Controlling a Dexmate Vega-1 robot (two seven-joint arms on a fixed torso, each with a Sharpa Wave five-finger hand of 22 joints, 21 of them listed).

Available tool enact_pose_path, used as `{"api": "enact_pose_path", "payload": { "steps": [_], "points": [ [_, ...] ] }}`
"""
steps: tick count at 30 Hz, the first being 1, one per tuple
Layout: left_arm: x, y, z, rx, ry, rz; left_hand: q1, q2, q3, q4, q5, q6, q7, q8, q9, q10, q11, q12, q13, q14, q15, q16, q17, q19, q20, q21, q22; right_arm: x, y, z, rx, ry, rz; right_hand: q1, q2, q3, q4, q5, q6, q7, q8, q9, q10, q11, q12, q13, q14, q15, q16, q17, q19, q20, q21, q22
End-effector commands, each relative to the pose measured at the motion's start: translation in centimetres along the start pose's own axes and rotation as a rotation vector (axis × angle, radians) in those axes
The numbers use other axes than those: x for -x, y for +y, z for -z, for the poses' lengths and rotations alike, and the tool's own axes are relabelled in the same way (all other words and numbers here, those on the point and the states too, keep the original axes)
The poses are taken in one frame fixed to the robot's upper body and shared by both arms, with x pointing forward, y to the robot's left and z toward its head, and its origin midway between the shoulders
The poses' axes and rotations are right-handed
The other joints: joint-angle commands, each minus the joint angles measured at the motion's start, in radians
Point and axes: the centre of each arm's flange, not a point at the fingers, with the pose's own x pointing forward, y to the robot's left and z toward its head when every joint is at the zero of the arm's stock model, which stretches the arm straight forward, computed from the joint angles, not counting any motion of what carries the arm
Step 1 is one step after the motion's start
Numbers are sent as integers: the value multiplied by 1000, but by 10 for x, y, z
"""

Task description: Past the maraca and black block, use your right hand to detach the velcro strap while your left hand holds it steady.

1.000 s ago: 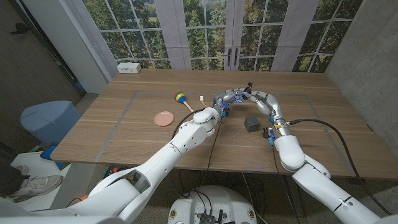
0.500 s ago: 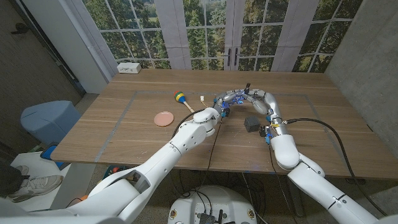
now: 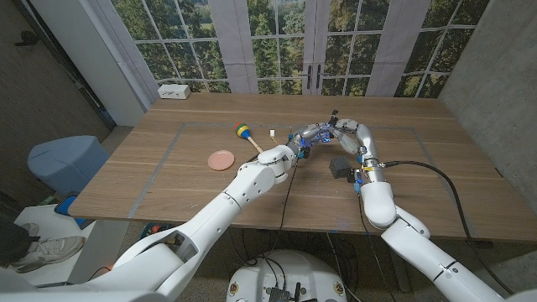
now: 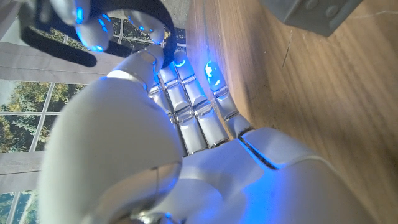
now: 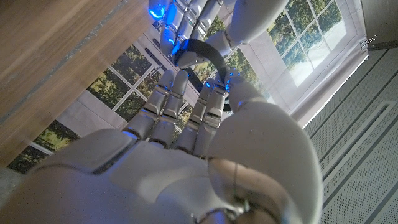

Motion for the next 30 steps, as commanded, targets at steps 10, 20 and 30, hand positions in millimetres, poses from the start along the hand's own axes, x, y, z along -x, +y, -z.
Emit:
{"api": "enact_pose_path", "payload": {
  "steps": [10, 20, 30],
  "points": [
    [9, 3, -8, -325, -103, 10, -61, 42, -21, 17, -19, -218, 8, -94, 26, -120, -108, -82, 34, -143, -57, -110, -35, -107, 7, -22, 2, 1, -5, -3, -51, 10, 7, -5, 4, -10, 28, 10, 2, -1, 20, 42, -12, -5, 5, 11, -4, -168, -43, -7, -16, -22, 13, 5],
    [7, -2, -14, -461, -184, 18, -152, 5, -71, 20, -90, -362, -20, -177, -16, -340, -87, -114, -19, -242, -34, -124, -46, -137, 22, -40, 3, -1, -5, -5, -41, 24, -42, -11, 9, -19, 32, 14, -4, 3, 30, 68, -16, -7, 8, 16, -16, -166, -62, -6, -31, -22, 16, 5],
    [2, -4, -18, -482, -226, 54, -181, 0, -70, 19, -127, -304, -81, -161, -49, -349, -122, -103, -53, -234, -51, -119, -66, -124, 10, -46, 2, -4, -4, -6, -45, 23, -91, -15, 12, -27, 33, 17, -9, 1, 37, 89, -19, -8, 12, 22, -29, -165, -75, -2, -42, -21, 19, 4]
  ]
}}
